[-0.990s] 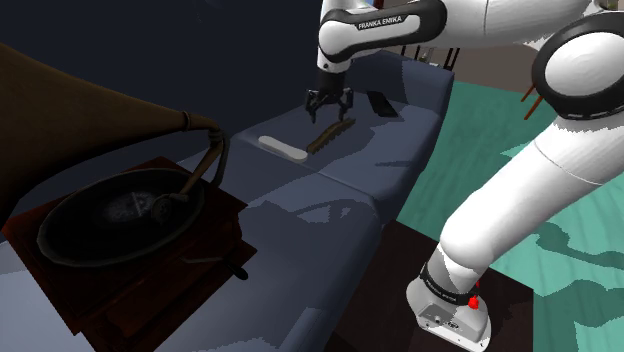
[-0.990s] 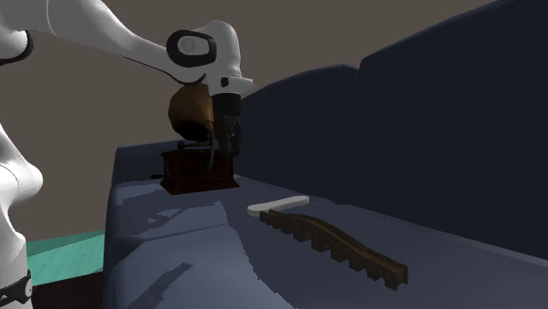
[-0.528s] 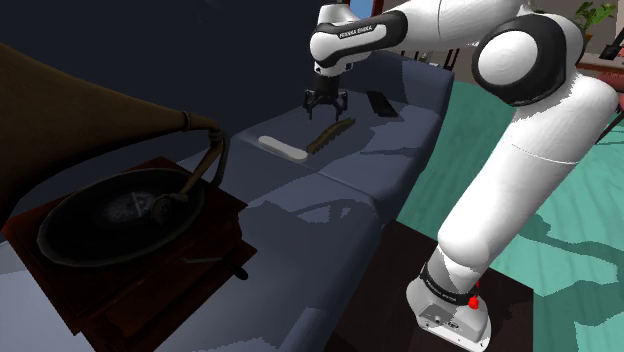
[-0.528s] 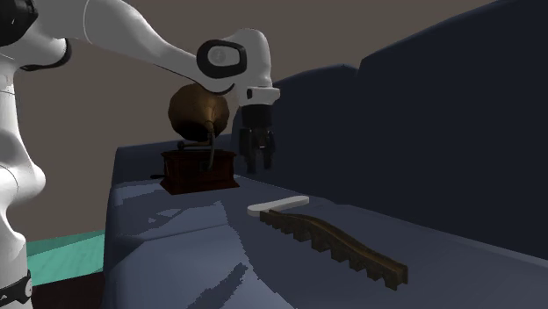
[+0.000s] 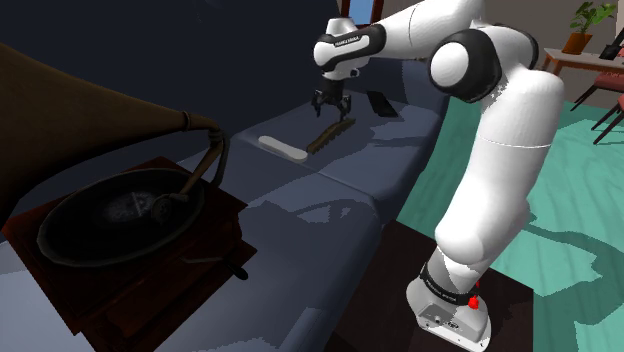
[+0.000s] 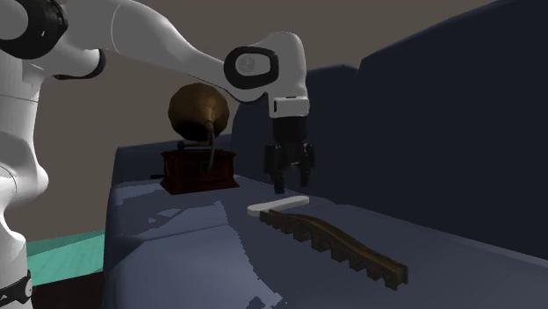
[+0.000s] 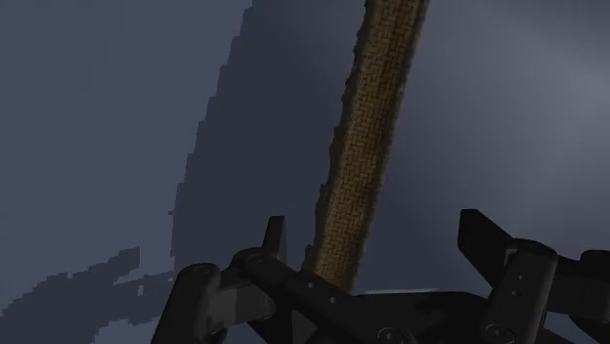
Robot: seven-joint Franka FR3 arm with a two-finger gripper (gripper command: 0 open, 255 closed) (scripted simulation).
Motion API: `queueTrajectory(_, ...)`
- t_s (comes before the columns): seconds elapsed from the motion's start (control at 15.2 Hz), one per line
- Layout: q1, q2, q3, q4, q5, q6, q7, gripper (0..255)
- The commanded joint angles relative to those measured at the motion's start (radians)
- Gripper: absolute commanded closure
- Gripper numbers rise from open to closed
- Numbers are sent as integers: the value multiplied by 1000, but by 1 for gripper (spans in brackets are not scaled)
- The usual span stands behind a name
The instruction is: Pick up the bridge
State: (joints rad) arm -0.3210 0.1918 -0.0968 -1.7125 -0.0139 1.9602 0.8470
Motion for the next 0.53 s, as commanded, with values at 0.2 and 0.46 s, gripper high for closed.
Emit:
queueTrajectory(0.2, -45, 117, -45, 106, 36, 8, 108, 0)
queueTrajectory(0.46, -45, 128, -44, 67, 38, 58, 107, 0)
